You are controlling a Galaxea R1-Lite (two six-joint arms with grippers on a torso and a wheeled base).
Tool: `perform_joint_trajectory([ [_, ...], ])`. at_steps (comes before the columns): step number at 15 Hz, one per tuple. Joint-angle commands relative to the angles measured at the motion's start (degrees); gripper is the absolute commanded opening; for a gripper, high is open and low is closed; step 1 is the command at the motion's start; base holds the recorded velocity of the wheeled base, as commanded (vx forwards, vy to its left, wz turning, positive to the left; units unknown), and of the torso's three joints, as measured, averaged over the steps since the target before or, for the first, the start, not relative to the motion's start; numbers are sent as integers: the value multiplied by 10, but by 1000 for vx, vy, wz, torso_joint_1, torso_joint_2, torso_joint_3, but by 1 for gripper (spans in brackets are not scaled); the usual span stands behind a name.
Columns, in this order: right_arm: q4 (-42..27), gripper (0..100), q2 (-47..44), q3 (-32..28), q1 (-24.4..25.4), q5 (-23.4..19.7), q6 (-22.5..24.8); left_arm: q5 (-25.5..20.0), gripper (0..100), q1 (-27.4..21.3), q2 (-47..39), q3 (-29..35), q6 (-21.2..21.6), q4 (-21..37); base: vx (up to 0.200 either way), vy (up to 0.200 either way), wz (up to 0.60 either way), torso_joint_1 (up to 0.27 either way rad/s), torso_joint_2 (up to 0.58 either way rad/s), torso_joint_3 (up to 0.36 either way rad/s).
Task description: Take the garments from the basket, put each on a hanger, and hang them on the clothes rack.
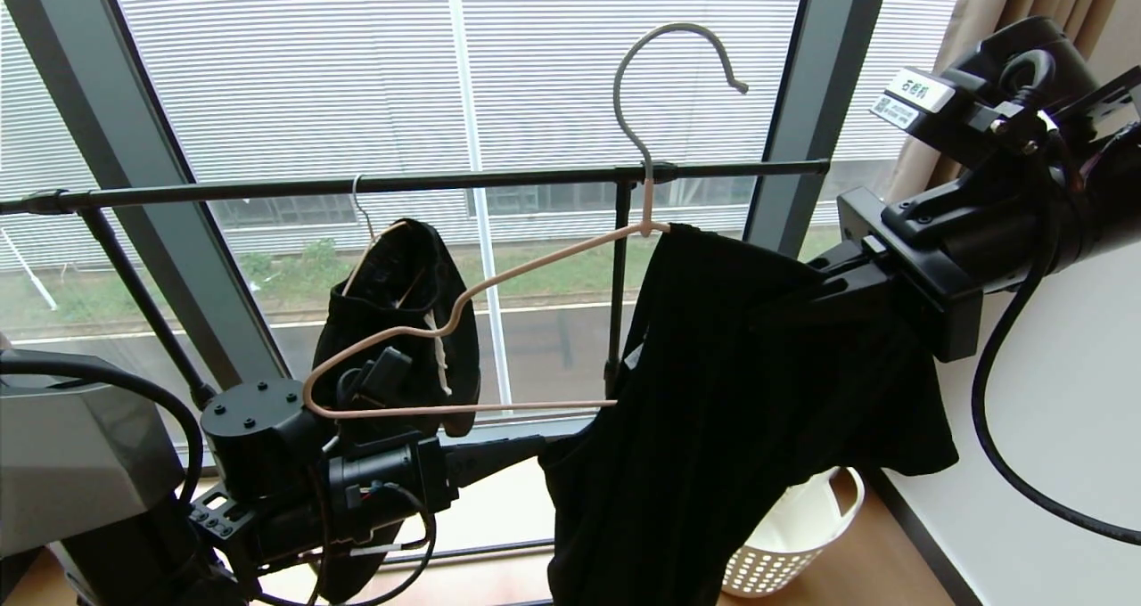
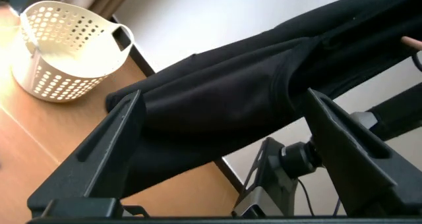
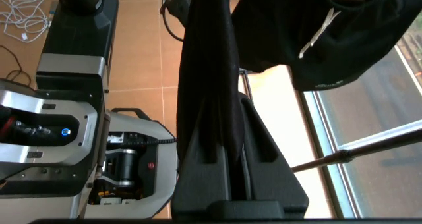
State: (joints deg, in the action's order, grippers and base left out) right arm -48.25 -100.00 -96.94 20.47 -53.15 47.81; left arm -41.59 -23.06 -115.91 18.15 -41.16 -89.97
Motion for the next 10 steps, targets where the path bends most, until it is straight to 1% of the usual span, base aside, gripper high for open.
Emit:
perform_joint_trajectory([
  [1, 0, 0, -5, -1, 4, -1, 0, 0, 100, -8, -5, 9, -2, 0, 0, 0, 0, 0, 0, 0],
  [5, 1, 0, -5, -2, 20, -2, 0, 1, 100, -21, -13, 28, -2, 0, 0, 0, 0, 0, 0, 0],
  [10, 6, 0, -7, -3, 20, -2, -2, 1, 100, -30, -13, 22, -2, 0, 0, 0, 0, 0, 0, 0],
])
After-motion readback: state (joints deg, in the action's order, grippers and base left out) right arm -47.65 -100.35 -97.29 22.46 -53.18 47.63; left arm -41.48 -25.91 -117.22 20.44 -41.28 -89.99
